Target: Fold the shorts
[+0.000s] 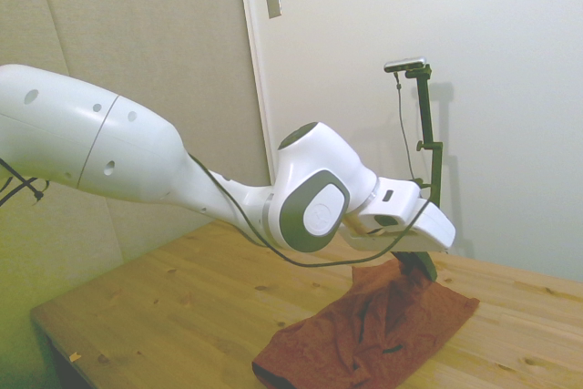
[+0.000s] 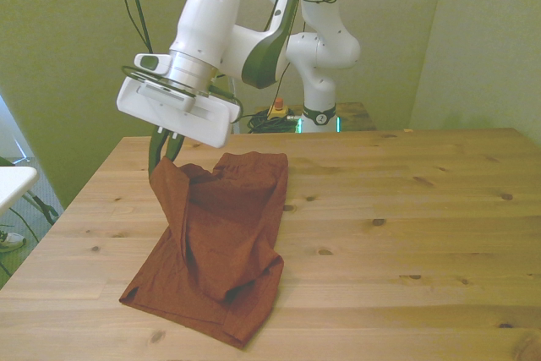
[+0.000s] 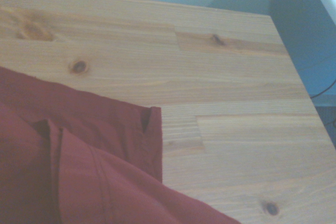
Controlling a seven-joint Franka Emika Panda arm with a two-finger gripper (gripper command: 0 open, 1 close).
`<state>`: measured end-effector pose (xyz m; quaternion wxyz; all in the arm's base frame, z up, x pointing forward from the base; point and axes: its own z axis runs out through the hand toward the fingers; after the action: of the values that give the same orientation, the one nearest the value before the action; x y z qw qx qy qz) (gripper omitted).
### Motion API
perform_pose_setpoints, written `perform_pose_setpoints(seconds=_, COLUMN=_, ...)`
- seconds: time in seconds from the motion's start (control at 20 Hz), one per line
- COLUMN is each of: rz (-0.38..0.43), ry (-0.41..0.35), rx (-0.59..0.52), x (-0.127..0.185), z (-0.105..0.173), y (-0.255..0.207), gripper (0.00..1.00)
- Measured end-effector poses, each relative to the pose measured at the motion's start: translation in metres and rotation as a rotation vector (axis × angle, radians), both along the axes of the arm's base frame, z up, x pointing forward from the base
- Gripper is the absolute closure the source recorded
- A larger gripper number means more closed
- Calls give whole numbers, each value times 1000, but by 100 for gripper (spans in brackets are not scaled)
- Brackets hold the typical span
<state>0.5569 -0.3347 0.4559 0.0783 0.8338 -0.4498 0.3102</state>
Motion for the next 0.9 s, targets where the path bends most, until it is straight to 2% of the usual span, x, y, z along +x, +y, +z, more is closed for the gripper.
perform_pose_setpoints(seconds=0.05, rz=-8, ry=2, rx=19, x=0, z=2, y=-10, gripper=0)
perform_pose_setpoints(seconds=0.35, rz=-43, ry=-1, rx=86, x=4, z=-2, y=-53, gripper=0)
perform_pose_setpoints(seconds=0.9, rz=-60, ry=-2, rx=112, x=-4, z=9, y=-69, gripper=0)
